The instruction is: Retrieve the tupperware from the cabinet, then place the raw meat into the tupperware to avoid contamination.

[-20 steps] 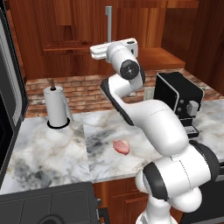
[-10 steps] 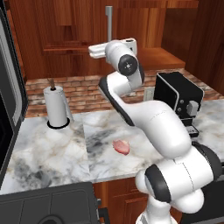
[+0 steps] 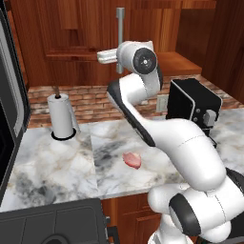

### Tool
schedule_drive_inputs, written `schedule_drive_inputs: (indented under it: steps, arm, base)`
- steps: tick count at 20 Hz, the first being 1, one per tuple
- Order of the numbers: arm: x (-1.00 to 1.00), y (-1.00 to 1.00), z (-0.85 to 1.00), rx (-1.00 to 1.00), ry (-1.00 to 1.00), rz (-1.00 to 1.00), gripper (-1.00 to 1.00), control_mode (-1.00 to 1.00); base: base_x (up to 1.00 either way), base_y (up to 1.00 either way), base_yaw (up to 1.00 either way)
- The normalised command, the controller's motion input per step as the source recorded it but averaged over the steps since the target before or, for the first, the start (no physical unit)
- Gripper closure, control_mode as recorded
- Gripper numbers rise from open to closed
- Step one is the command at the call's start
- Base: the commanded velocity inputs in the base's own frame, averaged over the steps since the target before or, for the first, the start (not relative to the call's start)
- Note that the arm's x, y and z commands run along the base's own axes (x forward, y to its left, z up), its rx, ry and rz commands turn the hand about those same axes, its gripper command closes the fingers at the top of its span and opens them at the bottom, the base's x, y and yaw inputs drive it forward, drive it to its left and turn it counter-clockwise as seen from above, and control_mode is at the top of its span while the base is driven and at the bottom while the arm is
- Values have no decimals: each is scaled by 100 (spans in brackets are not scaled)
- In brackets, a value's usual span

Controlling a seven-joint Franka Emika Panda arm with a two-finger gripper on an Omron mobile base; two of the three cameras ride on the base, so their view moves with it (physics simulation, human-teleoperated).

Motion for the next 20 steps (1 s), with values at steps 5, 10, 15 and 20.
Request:
schedule_drive_inputs:
  steps: [5, 10, 15, 20]
  arm:
    - [-58, 6, -17, 0, 4, 0, 100, -100]
    - [-62, 19, -33, 0, 0, 0, 100, -100]
    - [-53, 25, -33, 0, 0, 0, 100, -100]
    - [-42, 23, -21, 0, 2, 0, 100, -100]
  base:
    - [0, 0, 0]
    - [0, 0, 0]
    - [0, 0, 0]
    - [0, 0, 0]
